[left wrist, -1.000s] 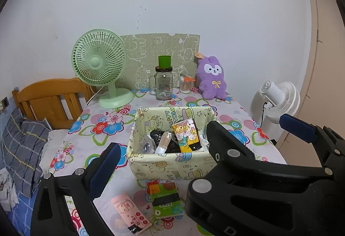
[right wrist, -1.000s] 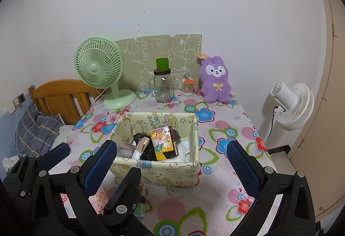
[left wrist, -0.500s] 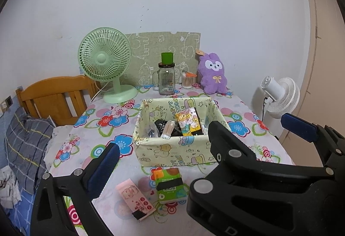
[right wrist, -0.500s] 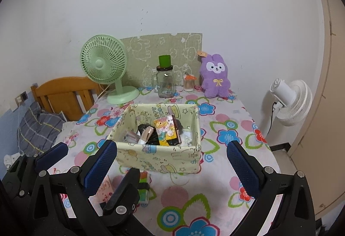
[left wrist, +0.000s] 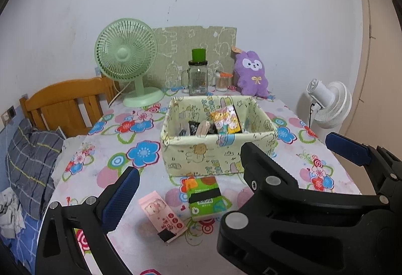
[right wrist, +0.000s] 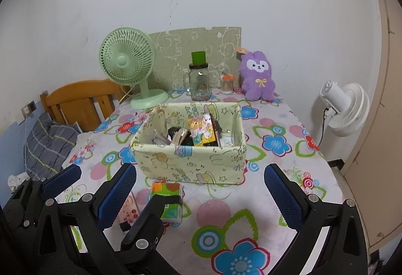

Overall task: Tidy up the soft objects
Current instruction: 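Move the right gripper toward the green tissue pack while the left gripper nears the pink card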

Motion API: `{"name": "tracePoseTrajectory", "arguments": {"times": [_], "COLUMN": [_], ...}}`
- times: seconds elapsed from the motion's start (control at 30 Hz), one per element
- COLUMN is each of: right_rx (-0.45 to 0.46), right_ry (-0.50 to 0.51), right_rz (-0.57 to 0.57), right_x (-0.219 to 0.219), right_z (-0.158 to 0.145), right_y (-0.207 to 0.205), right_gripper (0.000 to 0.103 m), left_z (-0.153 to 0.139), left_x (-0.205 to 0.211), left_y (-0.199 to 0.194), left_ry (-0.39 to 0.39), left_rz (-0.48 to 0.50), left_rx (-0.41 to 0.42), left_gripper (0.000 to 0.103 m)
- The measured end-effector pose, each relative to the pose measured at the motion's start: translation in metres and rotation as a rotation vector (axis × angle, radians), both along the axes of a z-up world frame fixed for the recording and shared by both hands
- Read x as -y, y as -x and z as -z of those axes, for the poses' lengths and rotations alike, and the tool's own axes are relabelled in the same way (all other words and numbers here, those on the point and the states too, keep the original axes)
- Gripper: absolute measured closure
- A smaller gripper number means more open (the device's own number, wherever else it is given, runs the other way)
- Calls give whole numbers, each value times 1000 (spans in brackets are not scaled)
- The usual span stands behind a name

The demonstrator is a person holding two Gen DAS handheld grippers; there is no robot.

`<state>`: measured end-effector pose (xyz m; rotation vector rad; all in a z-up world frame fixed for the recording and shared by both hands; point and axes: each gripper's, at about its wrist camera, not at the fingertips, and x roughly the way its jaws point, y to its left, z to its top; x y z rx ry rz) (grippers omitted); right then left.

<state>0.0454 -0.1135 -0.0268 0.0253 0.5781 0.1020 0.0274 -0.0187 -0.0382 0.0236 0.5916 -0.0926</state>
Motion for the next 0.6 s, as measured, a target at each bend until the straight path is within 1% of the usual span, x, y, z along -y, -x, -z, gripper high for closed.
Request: {"name": "tracePoseTrajectory", "arguments": {"times": [0.3, 0.6], "right_rx": [-43, -99], "right_ry": [-14, -11], "right_rz": [-9, -32], "right_x": [-8, -24], "right_z": [25, 51], "right_y": [-4, -15], "right_gripper": [0, 0], "left_z": [23, 46], "left_x": [-8, -25], "left_y": [-3, -9], "left_ry": [-9, 2], "left_rz": [3, -10], "left_rx": [-31, -91], "left_gripper": [1, 3]}}
